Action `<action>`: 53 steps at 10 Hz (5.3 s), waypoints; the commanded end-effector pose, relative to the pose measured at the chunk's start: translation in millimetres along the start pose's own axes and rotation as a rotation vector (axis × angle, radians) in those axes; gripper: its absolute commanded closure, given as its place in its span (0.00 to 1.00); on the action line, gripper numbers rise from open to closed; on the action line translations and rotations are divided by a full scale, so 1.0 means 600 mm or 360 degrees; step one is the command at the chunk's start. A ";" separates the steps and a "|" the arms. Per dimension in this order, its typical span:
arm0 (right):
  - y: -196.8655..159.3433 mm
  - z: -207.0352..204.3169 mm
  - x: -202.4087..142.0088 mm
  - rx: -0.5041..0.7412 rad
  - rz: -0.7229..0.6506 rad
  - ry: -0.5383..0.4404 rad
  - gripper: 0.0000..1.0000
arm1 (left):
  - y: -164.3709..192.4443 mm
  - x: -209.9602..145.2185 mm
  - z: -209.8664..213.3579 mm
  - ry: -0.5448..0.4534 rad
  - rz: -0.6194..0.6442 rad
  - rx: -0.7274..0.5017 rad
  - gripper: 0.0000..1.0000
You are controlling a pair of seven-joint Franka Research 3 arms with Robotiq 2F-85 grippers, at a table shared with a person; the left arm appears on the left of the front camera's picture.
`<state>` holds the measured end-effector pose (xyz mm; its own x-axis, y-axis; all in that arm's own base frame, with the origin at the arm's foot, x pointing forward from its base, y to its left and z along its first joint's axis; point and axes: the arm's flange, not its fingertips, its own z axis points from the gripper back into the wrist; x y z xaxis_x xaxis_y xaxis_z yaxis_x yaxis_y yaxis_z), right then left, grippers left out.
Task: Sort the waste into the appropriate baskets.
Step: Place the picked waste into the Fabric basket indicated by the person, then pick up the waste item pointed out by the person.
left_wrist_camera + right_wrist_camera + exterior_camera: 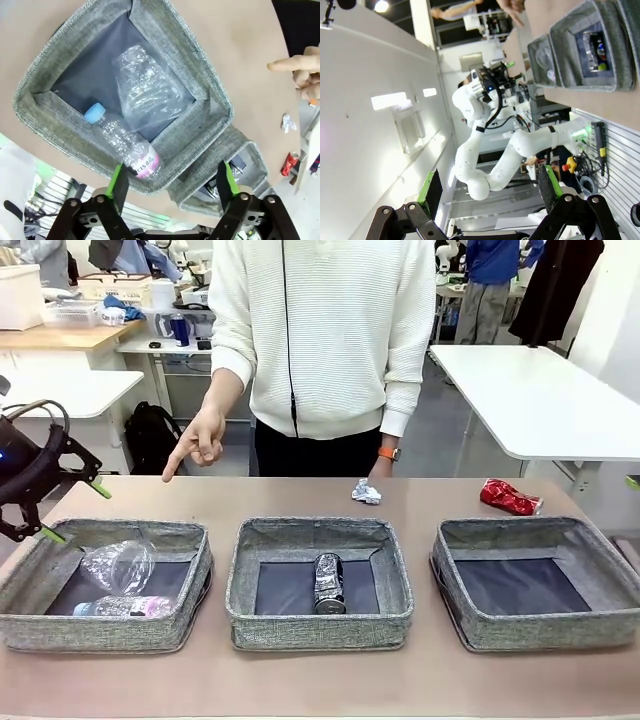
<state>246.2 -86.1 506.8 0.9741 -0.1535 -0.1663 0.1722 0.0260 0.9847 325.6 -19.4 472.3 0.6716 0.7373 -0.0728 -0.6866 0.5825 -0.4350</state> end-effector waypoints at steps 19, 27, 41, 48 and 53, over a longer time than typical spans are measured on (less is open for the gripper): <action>0.002 0.003 -0.003 0.0005 0.0018 0.0011 0.00 | -0.025 -0.010 0.062 0.0758 -0.0231 -0.1347 0.00; 0.002 0.003 -0.003 0.0005 0.0018 0.0011 0.00 | -0.025 -0.010 0.062 0.0758 -0.0231 -0.1347 0.00; 0.002 0.003 -0.003 0.0005 0.0018 0.0011 0.00 | -0.025 -0.010 0.062 0.0758 -0.0231 -0.1347 0.00; 0.000 0.000 0.000 0.0000 0.0000 0.0000 0.00 | -0.025 -0.010 0.062 0.0758 -0.0231 -0.1347 0.00; -0.042 -0.174 0.097 -0.2539 0.0467 -0.0411 0.00 | -0.025 -0.010 0.062 0.0758 -0.0231 -0.1347 0.00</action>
<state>324.9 5.2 490.9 0.9276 -0.3213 0.1907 0.0978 0.7014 0.7060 321.8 -18.5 508.7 0.9089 0.3448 -0.2345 -0.2834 0.0981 -0.9540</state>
